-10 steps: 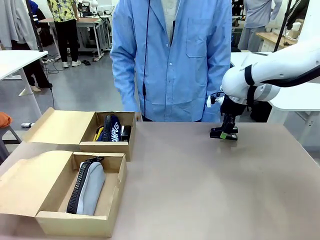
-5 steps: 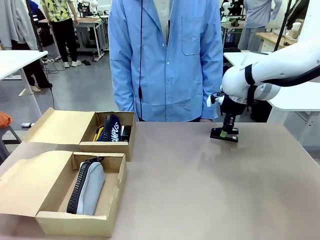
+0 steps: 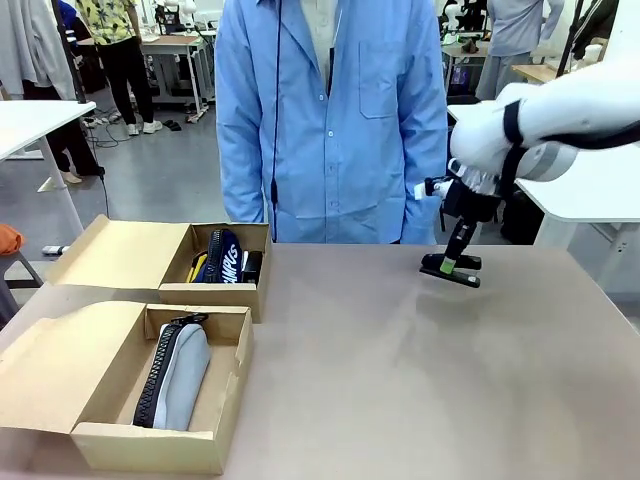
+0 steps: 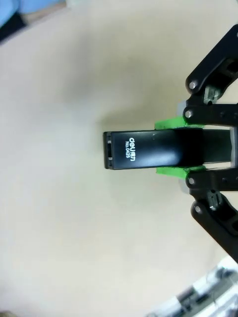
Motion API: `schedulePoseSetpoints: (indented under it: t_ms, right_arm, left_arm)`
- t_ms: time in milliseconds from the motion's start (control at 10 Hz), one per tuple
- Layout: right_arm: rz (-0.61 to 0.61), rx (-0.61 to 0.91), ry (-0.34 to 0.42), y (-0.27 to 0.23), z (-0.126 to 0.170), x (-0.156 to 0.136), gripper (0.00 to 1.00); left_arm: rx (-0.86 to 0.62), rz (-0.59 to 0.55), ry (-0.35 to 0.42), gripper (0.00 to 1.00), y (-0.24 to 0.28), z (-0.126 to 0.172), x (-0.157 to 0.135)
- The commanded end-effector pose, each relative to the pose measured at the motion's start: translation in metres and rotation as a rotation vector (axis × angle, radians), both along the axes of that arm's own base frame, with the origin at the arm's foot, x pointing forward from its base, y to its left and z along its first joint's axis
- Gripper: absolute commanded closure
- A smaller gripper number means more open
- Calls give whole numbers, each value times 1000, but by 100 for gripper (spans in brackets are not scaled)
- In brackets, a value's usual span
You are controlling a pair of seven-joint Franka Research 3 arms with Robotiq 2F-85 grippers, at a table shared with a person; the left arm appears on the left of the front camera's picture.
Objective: Place items inside the box.
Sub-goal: Pick up a Pencil pouch or Stapler and place it inside the Mailer Box closest to the robot.
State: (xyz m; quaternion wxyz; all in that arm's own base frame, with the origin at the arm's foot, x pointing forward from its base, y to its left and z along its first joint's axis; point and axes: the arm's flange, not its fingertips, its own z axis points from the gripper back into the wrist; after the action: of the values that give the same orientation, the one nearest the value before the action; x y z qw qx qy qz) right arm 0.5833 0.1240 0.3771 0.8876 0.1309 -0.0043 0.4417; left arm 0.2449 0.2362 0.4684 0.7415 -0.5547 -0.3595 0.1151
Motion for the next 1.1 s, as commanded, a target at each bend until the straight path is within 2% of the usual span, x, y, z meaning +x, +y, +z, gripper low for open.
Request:
schedulePoseSetpoints:
  t_ms: [0,100,200,300,400,600,700,800,900,1000]
  right_arm:
    - [-203,56,-29,15,54,-98,90]
    - [-92,48,-62,24,59,-148,90]
    - [168,127,-73,24,65,-185,90]
    - [198,152,-115,6,70,-195,90]
    - [-38,63,-11,25,63,-143,90]
    - [-38,63,-11,25,63,-143,90]
    - [44,82,-49,21,68,-181,68]
    - [23,262,-13,37,67,-174,68]
    - [-25,223,-9,74,76,-186,68]
    - [-104,238,62,127,90,-206,68]
  left_arm:
    - [-5,-2,-29,0,-1,0,0]
    - [-5,-2,-29,0,-1,0,0]
    - [-5,-2,-29,0,-1,0,0]
    - [-5,-2,-29,0,-1,0,0]
    - [-5,-2,-29,0,-1,0,0]
    - [-5,-2,-29,0,-1,0,0]
    - [-5,-2,-29,0,-1,0,0]
    - [-5,-2,-29,0,-1,0,0]
    - [-5,-2,-29,0,-1,0,0]
    - [-5,-2,-29,0,-1,0,0]
